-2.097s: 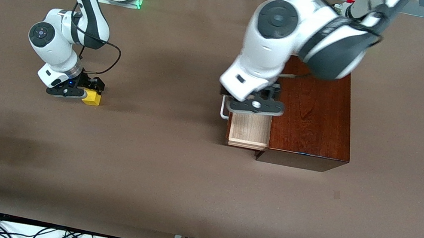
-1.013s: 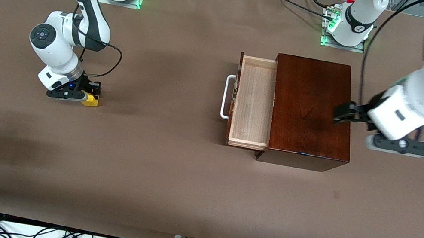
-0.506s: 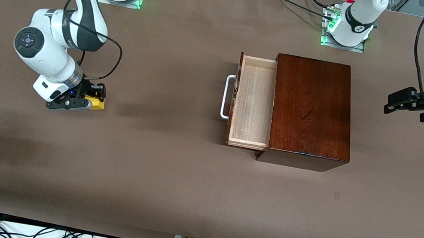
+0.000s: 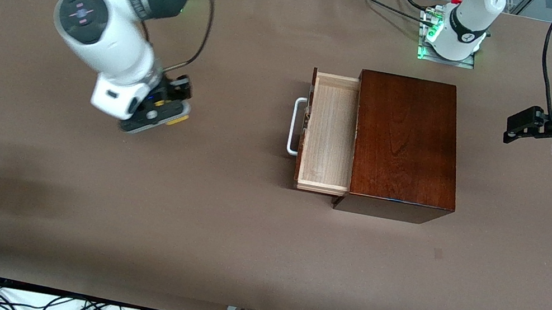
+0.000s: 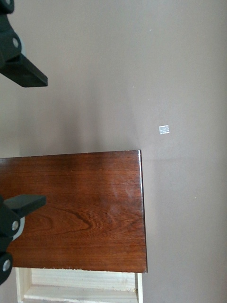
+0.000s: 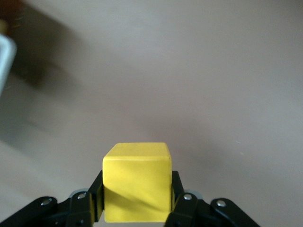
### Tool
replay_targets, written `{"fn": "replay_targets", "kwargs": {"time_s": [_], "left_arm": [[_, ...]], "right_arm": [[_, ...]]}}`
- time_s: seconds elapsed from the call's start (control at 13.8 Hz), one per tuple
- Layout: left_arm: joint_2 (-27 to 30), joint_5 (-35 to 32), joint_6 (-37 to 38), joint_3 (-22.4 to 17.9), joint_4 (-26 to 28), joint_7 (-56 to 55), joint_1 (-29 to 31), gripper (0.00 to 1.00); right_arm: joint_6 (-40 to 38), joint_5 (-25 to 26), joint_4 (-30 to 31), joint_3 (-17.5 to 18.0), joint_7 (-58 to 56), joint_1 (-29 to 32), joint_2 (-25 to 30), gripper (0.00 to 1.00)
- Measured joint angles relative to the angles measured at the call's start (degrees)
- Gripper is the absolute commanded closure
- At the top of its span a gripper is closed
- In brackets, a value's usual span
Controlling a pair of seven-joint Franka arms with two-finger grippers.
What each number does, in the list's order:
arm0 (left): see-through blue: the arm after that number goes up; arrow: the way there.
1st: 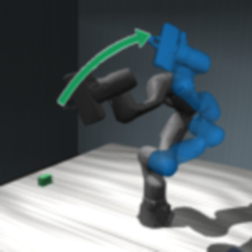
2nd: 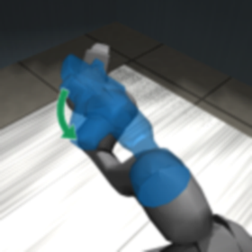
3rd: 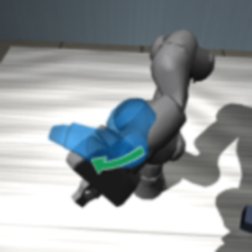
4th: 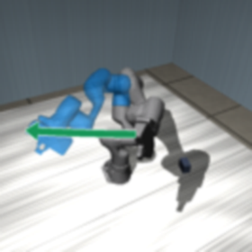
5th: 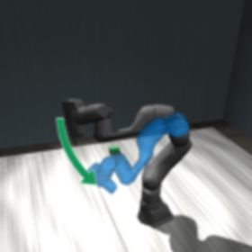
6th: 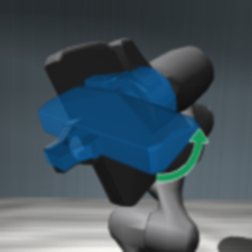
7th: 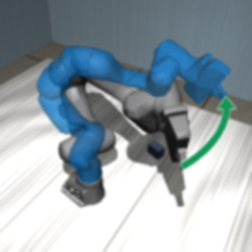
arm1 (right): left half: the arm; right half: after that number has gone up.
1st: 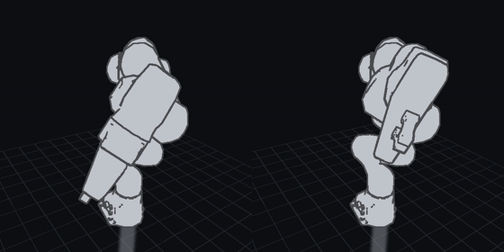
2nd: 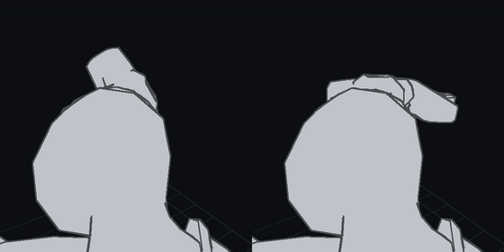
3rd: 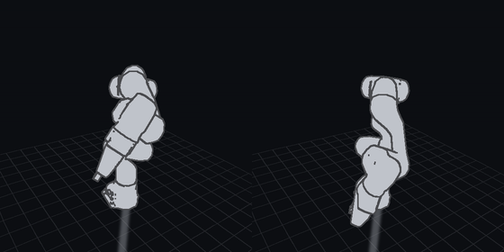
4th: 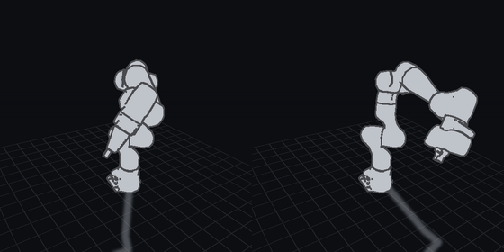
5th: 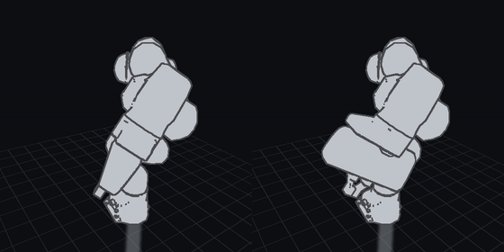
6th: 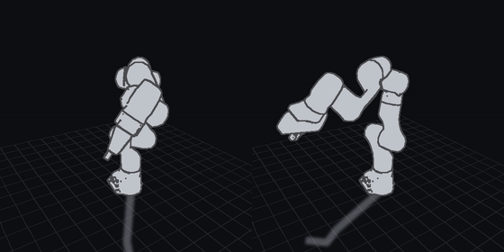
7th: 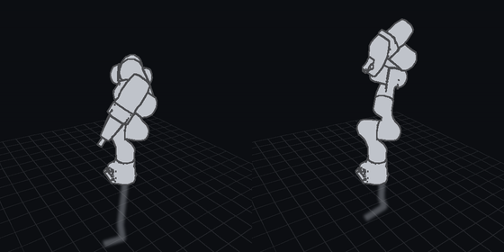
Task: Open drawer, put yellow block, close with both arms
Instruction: 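Carry the yellow cube with the right gripper over the open drawer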
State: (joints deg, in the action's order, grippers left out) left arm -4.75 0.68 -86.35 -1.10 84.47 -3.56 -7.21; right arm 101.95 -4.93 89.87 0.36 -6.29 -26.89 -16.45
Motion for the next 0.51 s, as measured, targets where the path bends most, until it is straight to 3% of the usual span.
{"fn": "replay_targets", "kwargs": {"time_s": [0.36,0.51], "left_arm": [[0.81,-0.73,0.05,0.36,1.04,2.53,-0.05,0.00],[0.96,-0.74,0.10,0.31,1.07,2.70,-0.03,0.00]], "right_arm": [[-2.99,0.01,-6.23,0.27,-0.06,-13.13,-1.52,0.81],[-2.82,0.29,-10.46,0.28,-0.12,-18.34,-4.72,0.81]]}}
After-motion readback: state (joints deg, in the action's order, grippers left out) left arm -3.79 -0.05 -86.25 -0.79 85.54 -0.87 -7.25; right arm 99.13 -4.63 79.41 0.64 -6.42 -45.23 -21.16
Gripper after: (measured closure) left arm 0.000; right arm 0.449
